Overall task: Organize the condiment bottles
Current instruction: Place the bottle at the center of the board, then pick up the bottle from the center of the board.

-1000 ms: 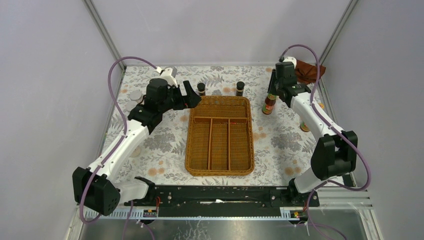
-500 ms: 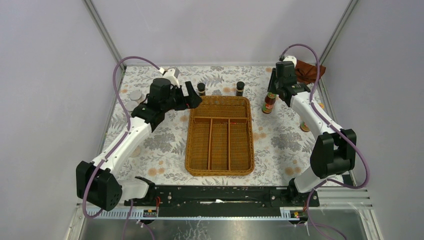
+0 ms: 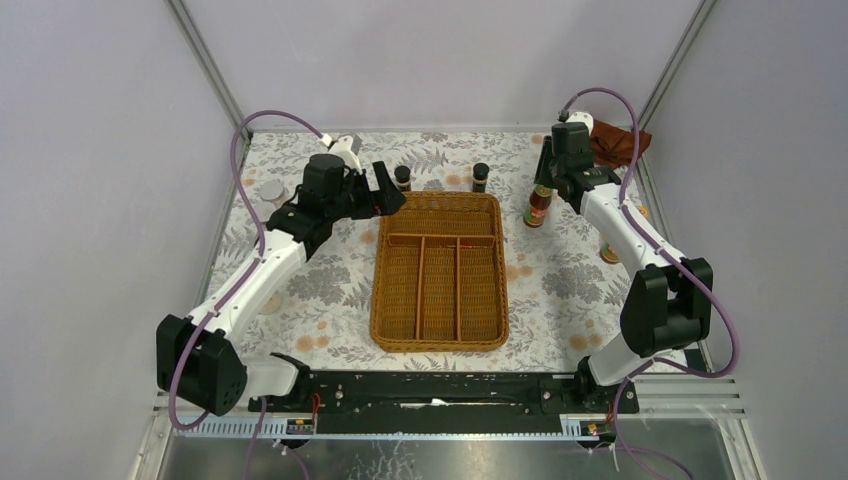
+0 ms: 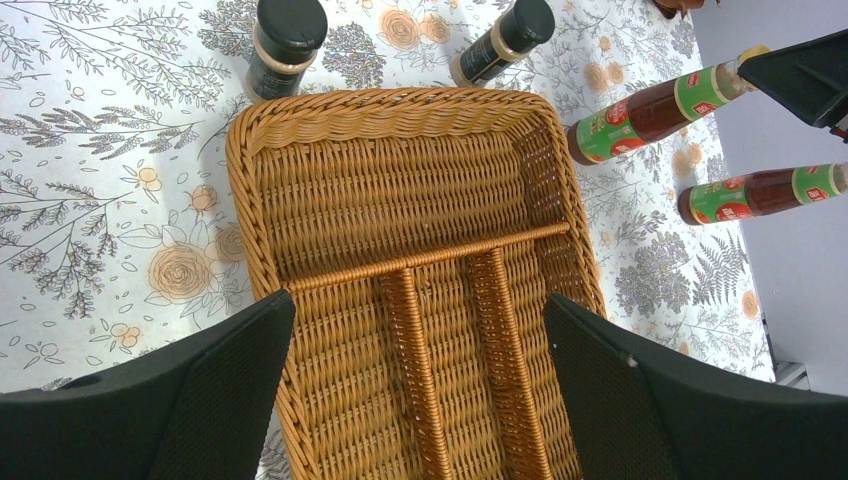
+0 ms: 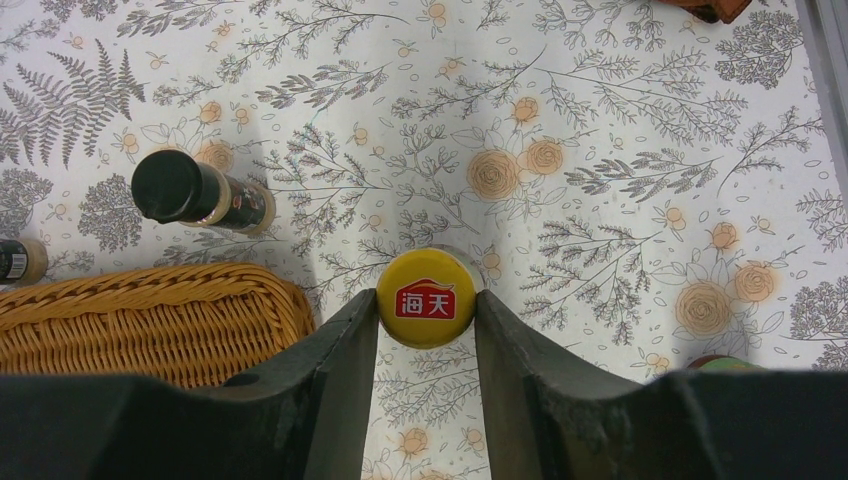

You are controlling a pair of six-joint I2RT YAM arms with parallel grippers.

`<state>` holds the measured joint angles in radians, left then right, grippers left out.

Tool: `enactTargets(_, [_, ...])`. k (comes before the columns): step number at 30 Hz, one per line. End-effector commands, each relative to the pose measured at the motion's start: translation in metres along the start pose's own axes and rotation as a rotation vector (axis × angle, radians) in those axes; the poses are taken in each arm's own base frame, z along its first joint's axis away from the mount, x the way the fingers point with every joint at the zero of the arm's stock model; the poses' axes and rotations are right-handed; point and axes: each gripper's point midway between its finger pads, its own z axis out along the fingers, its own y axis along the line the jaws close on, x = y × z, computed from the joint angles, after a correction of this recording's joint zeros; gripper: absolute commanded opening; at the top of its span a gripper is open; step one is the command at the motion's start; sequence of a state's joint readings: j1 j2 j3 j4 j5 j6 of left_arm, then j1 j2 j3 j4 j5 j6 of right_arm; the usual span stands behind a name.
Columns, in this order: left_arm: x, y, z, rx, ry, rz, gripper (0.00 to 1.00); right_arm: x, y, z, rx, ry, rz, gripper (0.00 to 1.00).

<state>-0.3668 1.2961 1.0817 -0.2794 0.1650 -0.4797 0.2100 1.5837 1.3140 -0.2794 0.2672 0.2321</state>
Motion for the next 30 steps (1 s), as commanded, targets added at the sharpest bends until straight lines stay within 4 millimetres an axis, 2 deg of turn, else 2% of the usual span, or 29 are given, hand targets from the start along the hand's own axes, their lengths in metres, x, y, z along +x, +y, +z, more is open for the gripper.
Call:
enactTargets(1, [-0.014, -0.011, 0.002, 0.037, -0.039, 0.020, 0.98, -0.023, 0.003, -0.012, -0.027, -0.068, 0.027, 0.49])
enactTargets(6, [-0.014, -0.011, 0.003, 0.037, -0.038, 0.020, 0.98, -0.026, 0.004, -0.011, -0.028, -0.070, 0.025, 0.59])
enactTargets(13, [-0.016, -0.012, 0.003, 0.038, -0.041, 0.021, 0.98, -0.036, 0.005, -0.016, -0.032, -0.089, 0.021, 0.62])
enactTargets(22, [-0.029, -0.020, 0.003, 0.054, -0.062, 0.025, 0.98, -0.070, 0.007, -0.045, -0.049, -0.147, -0.010, 0.63])
enactTargets(25, [-0.031, -0.021, 0.003, 0.056, -0.064, 0.022, 0.98, -0.082, 0.017, -0.055, -0.077, -0.151, -0.065, 0.63])
enactTargets(30, [-0.033, -0.022, 0.002, 0.055, -0.071, 0.018, 0.98, -0.103, 0.048, -0.066, -0.141, -0.154, -0.182, 0.63])
